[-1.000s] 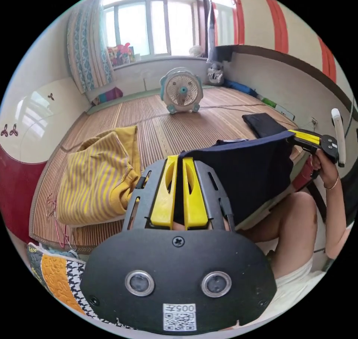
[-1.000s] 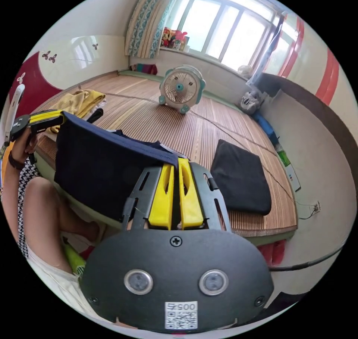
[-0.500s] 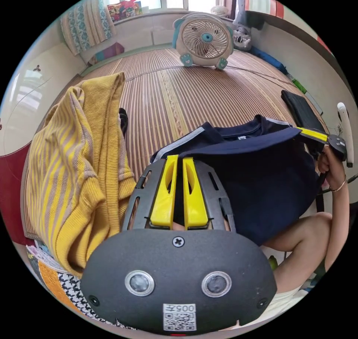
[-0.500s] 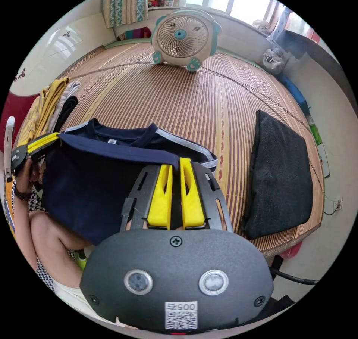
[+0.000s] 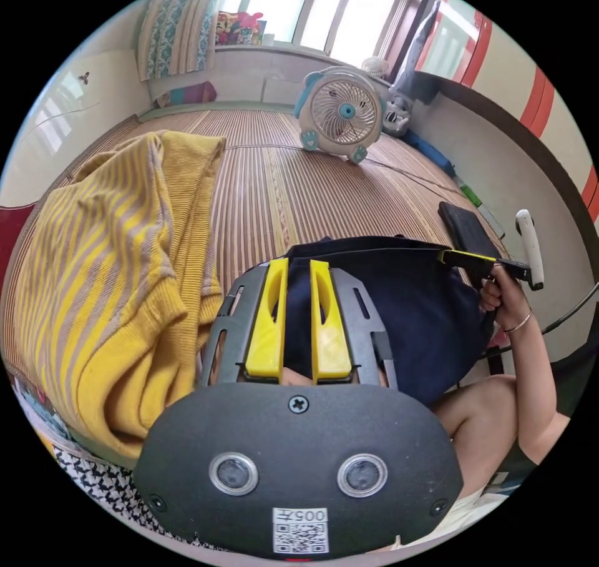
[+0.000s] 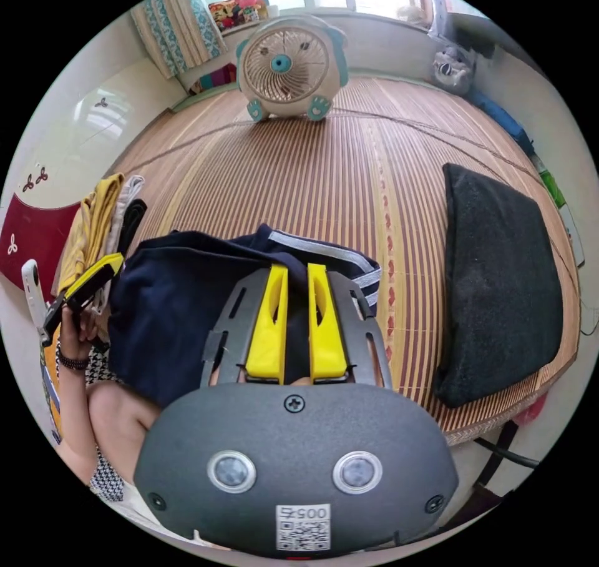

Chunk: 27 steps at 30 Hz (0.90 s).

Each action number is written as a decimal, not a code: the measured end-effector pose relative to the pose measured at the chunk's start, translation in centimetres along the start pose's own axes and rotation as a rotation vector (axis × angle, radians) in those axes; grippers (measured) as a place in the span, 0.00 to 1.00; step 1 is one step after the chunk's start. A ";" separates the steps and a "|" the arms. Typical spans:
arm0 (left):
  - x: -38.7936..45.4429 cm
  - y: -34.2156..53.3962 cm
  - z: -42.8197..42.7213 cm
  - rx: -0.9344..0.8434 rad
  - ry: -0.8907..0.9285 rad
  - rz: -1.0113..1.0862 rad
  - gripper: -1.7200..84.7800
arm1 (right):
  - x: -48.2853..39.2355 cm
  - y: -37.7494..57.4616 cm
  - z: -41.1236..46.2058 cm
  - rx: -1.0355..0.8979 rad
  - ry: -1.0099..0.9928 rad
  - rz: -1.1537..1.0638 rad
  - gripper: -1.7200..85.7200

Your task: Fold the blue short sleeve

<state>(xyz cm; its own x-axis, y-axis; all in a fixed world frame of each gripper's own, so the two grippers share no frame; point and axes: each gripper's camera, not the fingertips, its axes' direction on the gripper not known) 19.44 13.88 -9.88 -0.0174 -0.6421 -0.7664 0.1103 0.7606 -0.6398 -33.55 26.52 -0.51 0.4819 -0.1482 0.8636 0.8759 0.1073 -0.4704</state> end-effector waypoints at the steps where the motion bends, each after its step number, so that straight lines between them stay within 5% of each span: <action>1: 0.4 0.1 -0.5 0.014 -0.008 -0.002 0.10 | -0.1 0.1 -1.1 0.044 0.013 0.013 0.08; 6: 2.2 -0.3 -0.8 0.005 -0.020 0.016 0.10 | -0.9 0.6 -3.9 0.166 0.112 0.044 0.11; 27: 6.3 -9.1 7.9 -0.235 -0.265 0.049 0.11 | -2.1 -8.9 1.2 -0.077 0.217 -0.138 0.08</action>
<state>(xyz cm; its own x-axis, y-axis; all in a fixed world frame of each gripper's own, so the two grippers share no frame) 26.16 2.18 -8.40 0.2437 -0.5833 -0.7748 -0.1272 0.7728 -0.6218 -42.39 27.07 2.10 0.3440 -0.3645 0.8653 0.9289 -0.0022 -0.3702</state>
